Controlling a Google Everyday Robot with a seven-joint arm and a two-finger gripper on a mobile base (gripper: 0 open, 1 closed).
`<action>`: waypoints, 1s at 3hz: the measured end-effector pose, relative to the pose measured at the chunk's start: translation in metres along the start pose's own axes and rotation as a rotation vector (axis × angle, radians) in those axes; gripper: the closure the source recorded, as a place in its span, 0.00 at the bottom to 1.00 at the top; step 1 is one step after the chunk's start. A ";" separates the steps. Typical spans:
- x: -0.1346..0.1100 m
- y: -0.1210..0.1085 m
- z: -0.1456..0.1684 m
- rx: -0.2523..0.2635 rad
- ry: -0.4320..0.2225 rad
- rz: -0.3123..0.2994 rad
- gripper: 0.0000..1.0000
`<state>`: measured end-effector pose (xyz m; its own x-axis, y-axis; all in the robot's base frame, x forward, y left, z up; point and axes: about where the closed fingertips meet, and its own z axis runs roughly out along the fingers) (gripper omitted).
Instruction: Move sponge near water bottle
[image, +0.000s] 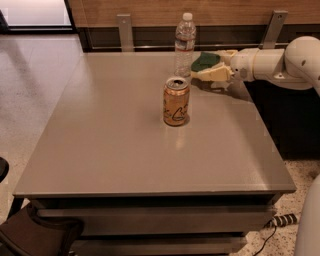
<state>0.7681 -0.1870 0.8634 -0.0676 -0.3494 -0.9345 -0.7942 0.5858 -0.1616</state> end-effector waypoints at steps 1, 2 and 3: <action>-0.001 0.001 0.000 -0.003 0.004 -0.002 0.74; -0.001 0.003 0.003 -0.007 0.003 -0.002 0.51; -0.001 0.004 0.006 -0.013 0.003 -0.001 0.28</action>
Offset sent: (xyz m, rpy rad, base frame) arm -0.0008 0.0011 0.0005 -0.0039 0.0016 0.0026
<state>0.7685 -0.1795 0.8615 -0.0684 -0.3521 -0.9335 -0.8019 0.5761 -0.1586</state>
